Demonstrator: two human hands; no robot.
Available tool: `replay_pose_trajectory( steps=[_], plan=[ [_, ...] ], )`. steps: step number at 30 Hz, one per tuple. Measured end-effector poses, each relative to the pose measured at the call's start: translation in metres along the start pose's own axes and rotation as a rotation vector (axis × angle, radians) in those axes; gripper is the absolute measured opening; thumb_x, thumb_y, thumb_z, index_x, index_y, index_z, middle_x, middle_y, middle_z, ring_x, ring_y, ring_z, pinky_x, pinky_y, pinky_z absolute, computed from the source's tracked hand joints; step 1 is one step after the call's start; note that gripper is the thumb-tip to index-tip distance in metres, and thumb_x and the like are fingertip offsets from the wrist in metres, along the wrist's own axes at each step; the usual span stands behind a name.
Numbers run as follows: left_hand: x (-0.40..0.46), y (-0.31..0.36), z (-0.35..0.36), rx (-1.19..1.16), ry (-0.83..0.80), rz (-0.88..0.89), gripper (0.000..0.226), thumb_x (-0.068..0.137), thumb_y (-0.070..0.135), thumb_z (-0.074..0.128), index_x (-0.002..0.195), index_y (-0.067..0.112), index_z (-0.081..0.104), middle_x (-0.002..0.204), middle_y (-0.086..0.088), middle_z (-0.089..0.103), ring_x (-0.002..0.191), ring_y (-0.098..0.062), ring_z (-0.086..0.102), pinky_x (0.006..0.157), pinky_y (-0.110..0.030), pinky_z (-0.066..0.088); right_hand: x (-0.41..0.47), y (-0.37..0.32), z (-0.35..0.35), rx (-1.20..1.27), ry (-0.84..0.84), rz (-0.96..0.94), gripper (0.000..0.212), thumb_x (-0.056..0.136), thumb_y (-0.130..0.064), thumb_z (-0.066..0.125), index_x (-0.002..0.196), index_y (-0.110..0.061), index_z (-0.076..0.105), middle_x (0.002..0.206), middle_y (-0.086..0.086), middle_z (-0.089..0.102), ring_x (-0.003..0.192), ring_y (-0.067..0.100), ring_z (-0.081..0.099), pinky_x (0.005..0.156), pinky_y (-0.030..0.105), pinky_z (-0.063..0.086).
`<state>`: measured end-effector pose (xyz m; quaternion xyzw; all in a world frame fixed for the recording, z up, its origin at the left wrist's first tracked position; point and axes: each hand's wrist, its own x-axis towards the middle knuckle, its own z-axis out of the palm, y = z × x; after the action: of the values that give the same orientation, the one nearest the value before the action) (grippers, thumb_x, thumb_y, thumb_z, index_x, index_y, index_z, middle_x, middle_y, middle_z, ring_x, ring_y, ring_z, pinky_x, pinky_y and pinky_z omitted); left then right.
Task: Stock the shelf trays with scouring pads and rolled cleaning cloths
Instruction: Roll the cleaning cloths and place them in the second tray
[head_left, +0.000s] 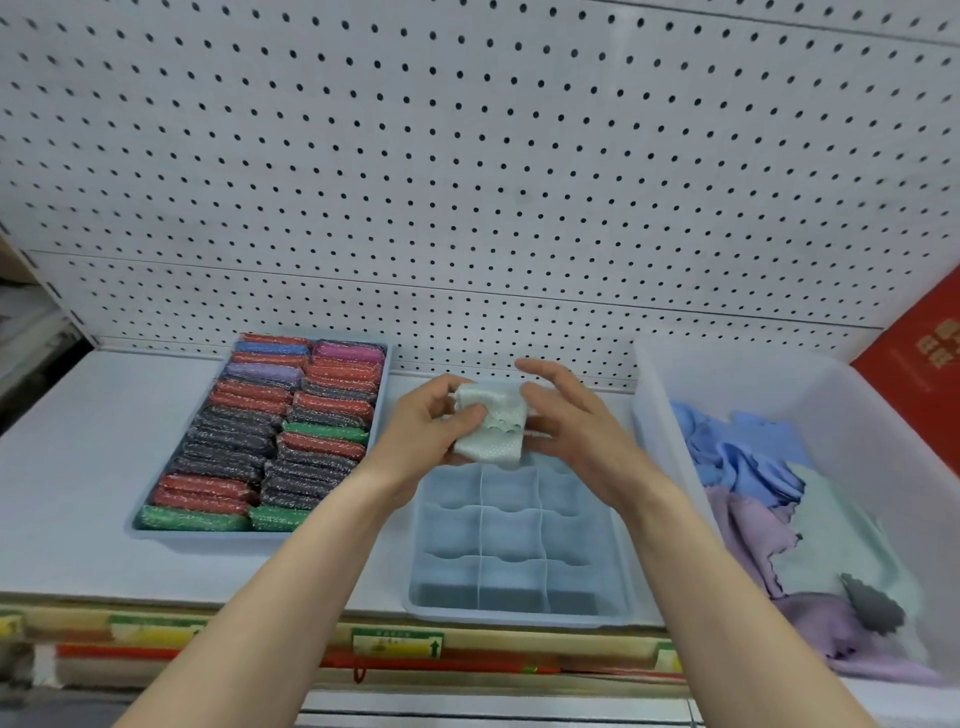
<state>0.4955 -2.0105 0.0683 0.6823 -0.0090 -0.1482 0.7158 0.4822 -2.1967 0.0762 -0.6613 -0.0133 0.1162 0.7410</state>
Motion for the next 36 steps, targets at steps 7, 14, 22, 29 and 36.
replay_pose_trajectory(
  steps=[7,14,22,29,36],
  plan=[
    [0.005,-0.009,-0.011,-0.103,0.029,-0.058,0.019,0.097,0.004,0.053,0.109,0.008,0.067,0.100,-0.011,0.066,0.083,-0.020,0.070,0.074,-0.031,0.060,0.006,0.027,0.009,-0.077,0.132,-0.032,0.022,0.093,0.003,0.058,0.111,-0.004,0.069,0.097,0.010,0.073,0.085,0.021,0.070,0.076,0.034,0.059],
    [0.006,-0.032,-0.017,-0.024,0.011,-0.047,0.022,0.088,0.000,0.066,0.109,0.001,0.069,0.114,-0.018,0.066,0.087,-0.019,0.069,0.077,-0.024,0.058,0.000,0.041,0.022,-0.268,0.212,0.006,0.051,0.091,0.010,0.041,0.097,-0.025,0.077,0.100,0.007,0.073,0.092,0.021,0.068,0.080,0.034,0.059],
    [0.025,-0.050,-0.007,0.302,-0.136,0.154,0.026,0.084,0.017,0.073,0.100,0.037,0.068,0.105,0.006,0.068,0.093,-0.010,0.069,0.086,-0.034,0.057,-0.005,0.032,-0.021,-0.216,0.093,0.239,0.025,0.093,-0.006,0.062,0.116,-0.011,0.068,0.102,0.009,0.069,0.088,0.013,0.064,0.075,0.025,0.057],
    [0.045,-0.059,-0.048,0.877,0.172,0.396,0.029,0.085,0.014,0.070,0.113,0.018,0.068,0.111,-0.003,0.060,0.094,-0.023,0.061,0.087,-0.040,0.053,0.009,0.037,-0.029,-0.421,0.250,0.113,0.023,0.085,-0.003,0.070,0.095,-0.024,0.068,0.092,0.003,0.069,0.080,0.014,0.061,0.079,0.030,0.052],
    [0.026,-0.076,-0.058,1.018,0.161,0.446,0.032,0.084,0.006,0.070,0.115,0.004,0.067,0.105,-0.013,0.066,0.086,-0.031,0.065,0.074,-0.038,0.053,0.050,0.083,0.030,-0.853,0.232,-0.095,0.026,0.079,-0.014,0.074,0.103,-0.020,0.071,0.090,-0.002,0.073,0.083,0.016,0.066,0.074,0.031,0.051]
  ],
)
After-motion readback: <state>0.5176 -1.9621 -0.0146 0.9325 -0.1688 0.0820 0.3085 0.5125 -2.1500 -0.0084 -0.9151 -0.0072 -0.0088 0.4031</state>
